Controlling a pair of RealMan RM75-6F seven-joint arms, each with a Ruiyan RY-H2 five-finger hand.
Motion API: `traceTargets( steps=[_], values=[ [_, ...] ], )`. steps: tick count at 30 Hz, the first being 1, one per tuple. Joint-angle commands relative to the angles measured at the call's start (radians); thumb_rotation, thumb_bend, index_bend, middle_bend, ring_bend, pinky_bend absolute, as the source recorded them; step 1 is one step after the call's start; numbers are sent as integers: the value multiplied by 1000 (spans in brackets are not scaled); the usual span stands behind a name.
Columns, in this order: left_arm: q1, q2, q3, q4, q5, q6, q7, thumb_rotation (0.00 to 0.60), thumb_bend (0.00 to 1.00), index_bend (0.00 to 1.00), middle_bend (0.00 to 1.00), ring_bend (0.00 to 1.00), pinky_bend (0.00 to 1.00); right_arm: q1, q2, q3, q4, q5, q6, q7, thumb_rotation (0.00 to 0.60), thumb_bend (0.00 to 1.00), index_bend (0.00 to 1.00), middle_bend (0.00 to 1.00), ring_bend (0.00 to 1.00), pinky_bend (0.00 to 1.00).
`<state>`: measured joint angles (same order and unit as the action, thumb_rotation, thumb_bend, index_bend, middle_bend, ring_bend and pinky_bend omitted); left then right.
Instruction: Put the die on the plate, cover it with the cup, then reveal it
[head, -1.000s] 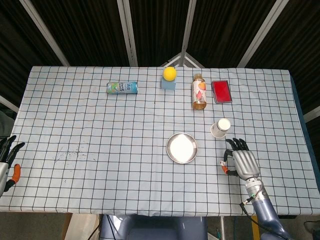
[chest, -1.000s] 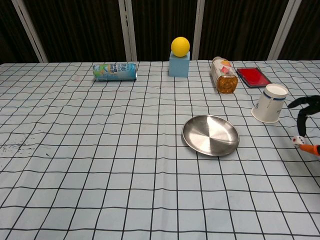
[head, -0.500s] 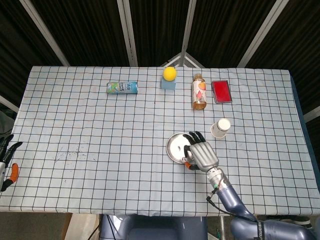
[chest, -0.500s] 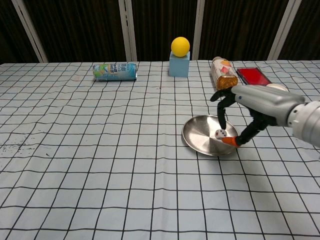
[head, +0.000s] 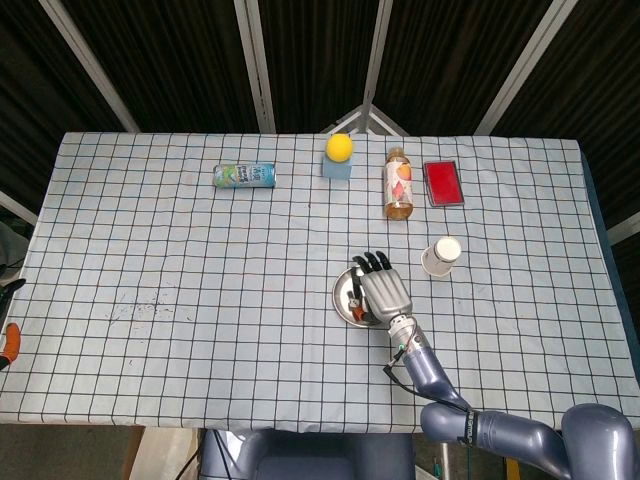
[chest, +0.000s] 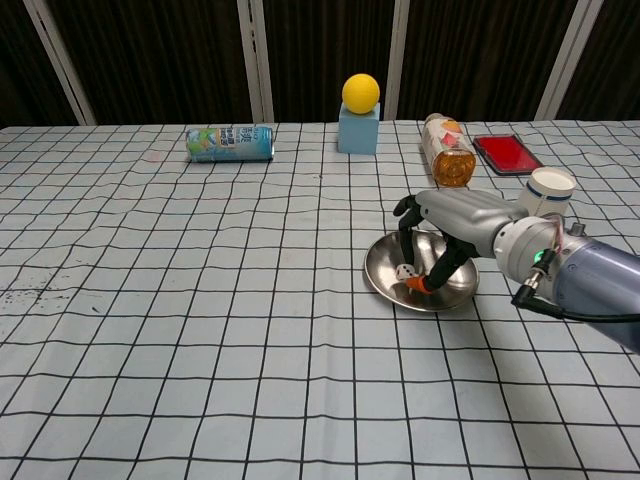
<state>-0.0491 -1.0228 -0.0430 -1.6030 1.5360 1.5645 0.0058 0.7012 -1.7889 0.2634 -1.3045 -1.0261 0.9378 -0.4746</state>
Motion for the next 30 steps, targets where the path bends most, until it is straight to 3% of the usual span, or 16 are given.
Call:
traceTargets(
  steps=[1,9,14,20,30],
  values=[
    [-1,-1,1,0,0,-3,5,600,842,139,0,0,0,12,-13,-2,34,-4,-4,4,600,371,613,145,55,0],
    [-3,-3,1,-2,-5,-9,18,600,842,139,0,0,0,20,-12,-6,82,-18,3,17,600,377,601,145,55,0],
    [-5,-6,0,-2,-3,-11,23,600,842,139,0,0,0,19,-2,-15,82,-21,14,5,600,377,346,135,44,0],
    [-4,-8,0,-2,-4,-9,25,600,840,134,0,0,0,16,28,-13,39,-16,19,3,600,377,154,74,16,0],
    [-3,-16,-3,0,-10,-6,33,600,837,130,0,0,0,15,106,44,-27,-32,81,33,600,377,128,75,14,0]
  ],
)
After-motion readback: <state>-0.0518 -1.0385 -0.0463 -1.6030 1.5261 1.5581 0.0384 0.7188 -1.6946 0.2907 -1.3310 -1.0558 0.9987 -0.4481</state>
